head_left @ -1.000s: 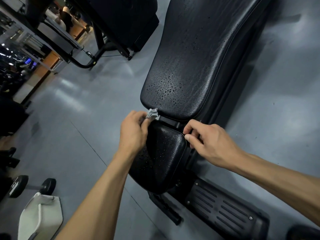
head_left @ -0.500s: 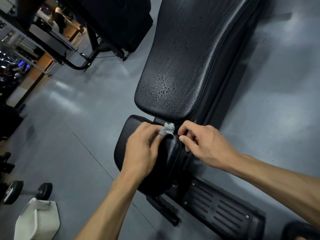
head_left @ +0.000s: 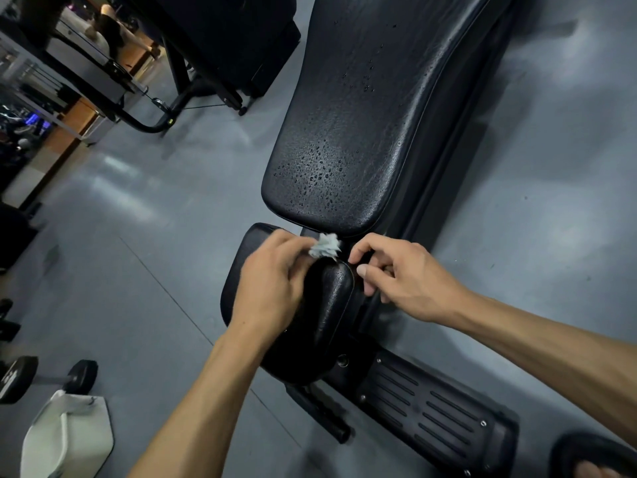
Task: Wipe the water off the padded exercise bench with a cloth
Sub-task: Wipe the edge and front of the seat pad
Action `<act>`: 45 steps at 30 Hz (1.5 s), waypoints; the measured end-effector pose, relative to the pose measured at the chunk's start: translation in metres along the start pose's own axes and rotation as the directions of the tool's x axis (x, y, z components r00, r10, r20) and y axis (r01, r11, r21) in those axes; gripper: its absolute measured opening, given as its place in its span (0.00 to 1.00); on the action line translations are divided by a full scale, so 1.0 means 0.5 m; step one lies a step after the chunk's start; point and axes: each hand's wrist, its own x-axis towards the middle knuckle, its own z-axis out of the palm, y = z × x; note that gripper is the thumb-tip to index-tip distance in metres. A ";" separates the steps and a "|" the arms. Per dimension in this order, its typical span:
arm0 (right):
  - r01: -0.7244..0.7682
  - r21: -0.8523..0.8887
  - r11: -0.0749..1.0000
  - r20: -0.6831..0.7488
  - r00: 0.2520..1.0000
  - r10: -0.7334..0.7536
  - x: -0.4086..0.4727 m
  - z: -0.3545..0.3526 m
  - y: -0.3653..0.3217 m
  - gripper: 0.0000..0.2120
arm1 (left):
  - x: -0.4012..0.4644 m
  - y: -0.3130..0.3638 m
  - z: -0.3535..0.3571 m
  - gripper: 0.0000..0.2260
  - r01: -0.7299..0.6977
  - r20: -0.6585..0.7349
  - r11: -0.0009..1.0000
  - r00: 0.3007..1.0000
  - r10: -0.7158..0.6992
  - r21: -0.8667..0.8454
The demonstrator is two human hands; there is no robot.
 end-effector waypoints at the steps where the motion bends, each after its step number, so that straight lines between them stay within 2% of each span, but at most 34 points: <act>1: -0.010 0.024 1.000 0.005 1.000 0.009 -0.001 -0.001 0.001 0.07 | 0.009 -0.006 0.004 0.06 0.054 -0.035 0.999 0.998 -0.054 -0.006; 3: -0.018 0.043 0.999 0.011 1.000 0.018 -0.002 -0.001 0.001 0.08 | 0.006 0.011 0.014 0.06 0.084 -0.056 0.996 0.995 -0.085 -0.031; 7: -0.045 0.052 0.998 0.021 0.999 0.044 -0.004 0.000 0.009 0.12 | -0.052 0.062 0.001 0.08 -0.136 0.112 0.990 0.984 0.139 -0.035; 9: -0.051 0.077 0.996 0.031 0.998 0.049 -0.005 0.002 0.010 0.12 | -0.047 0.044 -0.009 0.09 -0.192 0.136 0.981 0.972 0.193 -0.022; 14: -0.046 0.103 0.994 0.027 0.999 0.043 -0.007 0.001 0.008 0.10 | 0.003 0.023 0.013 0.07 0.010 -0.038 1.000 0.999 -0.010 -0.012; 20: -0.052 0.084 0.995 0.018 0.999 0.050 -0.009 0.005 0.010 0.10 | -0.071 0.037 -0.005 0.11 -0.219 0.090 0.975 0.972 0.215 0.038; 21: -0.048 0.083 0.995 0.022 0.999 0.046 -0.009 0.005 0.009 0.10 | -0.061 0.025 -0.007 0.11 -0.206 0.075 0.977 0.977 0.201 0.056; 24: -0.045 0.085 0.995 0.020 0.999 0.043 -0.010 0.003 0.007 0.10 | -0.014 0.010 0.010 0.09 -0.024 -0.025 0.999 0.999 0.025 0.038; 25: -0.046 0.087 0.995 0.020 0.999 0.044 -0.010 0.003 0.007 0.10 | -0.007 0.019 0.019 0.08 -0.002 -0.043 1.000 0.999 0.003 0.027; 31: -0.070 0.077 0.995 0.010 0.998 0.069 -0.013 0.006 0.019 0.13 | -0.057 0.038 0.015 0.07 -0.251 0.029 0.968 0.968 0.251 0.008; 33: -0.077 0.088 0.993 0.010 0.997 0.076 -0.012 0.008 0.020 0.11 | -0.040 0.016 0.012 0.07 -0.210 0.014 0.977 0.978 0.210 0.020; 36: -0.066 0.093 0.993 0.012 0.998 0.065 -0.012 0.008 0.018 0.10 | 0.002 0.004 0.018 0.07 -0.019 -0.056 1.000 0.998 0.017 -0.025; 38: -0.064 0.089 0.994 0.015 0.998 0.063 -0.014 0.008 0.018 0.10 | 0.001 0.020 0.018 0.07 -0.044 -0.028 0.998 0.999 0.042 -0.054; 42: -0.055 0.080 0.995 -0.003 0.998 0.056 -0.012 0.010 0.023 0.11 | -0.068 0.049 0.006 0.07 -0.210 0.100 0.977 0.972 0.214 -0.048; 45: -0.055 0.082 0.995 0.004 0.999 0.055 -0.012 0.010 0.019 0.11 | -0.092 0.041 0.013 0.09 -0.174 0.024 0.985 0.985 0.173 0.008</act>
